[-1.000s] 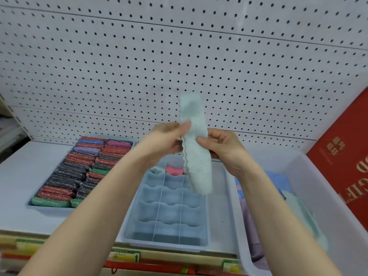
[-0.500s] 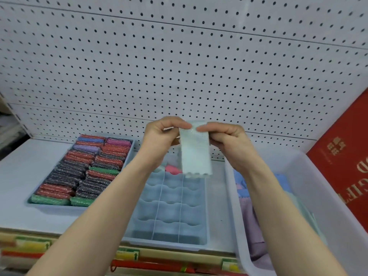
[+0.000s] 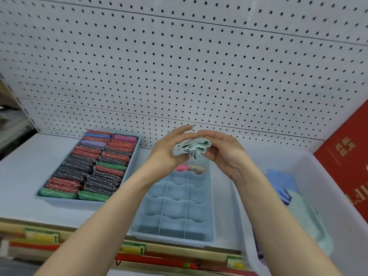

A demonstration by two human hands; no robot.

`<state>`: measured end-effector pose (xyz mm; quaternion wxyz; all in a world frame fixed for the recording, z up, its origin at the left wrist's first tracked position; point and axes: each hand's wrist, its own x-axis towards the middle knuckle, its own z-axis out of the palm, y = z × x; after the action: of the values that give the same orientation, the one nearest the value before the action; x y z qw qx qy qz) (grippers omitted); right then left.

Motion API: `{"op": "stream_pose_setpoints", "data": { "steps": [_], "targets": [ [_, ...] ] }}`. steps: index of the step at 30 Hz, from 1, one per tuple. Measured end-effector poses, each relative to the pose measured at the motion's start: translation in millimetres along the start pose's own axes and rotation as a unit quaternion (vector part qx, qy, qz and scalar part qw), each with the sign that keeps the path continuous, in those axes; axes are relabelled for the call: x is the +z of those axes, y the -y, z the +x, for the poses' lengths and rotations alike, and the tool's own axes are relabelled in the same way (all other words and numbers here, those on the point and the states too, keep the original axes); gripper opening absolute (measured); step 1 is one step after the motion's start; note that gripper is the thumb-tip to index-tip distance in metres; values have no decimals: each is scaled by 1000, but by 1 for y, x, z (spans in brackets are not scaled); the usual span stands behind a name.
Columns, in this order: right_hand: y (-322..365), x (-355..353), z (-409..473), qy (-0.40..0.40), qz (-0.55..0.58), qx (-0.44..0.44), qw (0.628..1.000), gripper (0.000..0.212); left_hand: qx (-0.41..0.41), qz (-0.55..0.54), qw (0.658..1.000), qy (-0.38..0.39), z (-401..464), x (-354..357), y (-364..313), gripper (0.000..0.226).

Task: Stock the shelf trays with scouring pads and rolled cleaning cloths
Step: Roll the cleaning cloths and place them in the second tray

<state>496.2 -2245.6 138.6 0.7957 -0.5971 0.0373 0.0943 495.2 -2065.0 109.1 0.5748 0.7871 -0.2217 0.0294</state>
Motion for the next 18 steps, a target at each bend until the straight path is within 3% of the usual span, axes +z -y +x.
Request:
{"op": "stream_pose_setpoints", "data": {
  "steps": [3,6,8,10,12,15,18],
  "targets": [
    [-1,3,-2,33,-8,8,999,22,-71,-131,988,-50,-4,7,-6,34],
    [-8,-1,-1,-35,-271,-43,961,10,-152,-203,966,-53,-7,7,-3,18],
    [-15,-2,1,-66,-330,-66,940,22,-202,-247,947,-33,-10,5,-2,21],
    [-19,0,1,-83,-322,-72,940,29,-264,-321,909,-6,-11,4,0,43],
    [-23,2,1,-95,-332,-67,936,31,-293,-341,893,-12,-13,3,2,54],
    [-31,6,-2,-82,-327,-59,940,34,-230,-270,934,-38,-20,4,7,21],
    [-30,10,-3,-37,-275,-42,960,16,-190,-229,953,-47,-23,-1,17,18]
  ]
}}
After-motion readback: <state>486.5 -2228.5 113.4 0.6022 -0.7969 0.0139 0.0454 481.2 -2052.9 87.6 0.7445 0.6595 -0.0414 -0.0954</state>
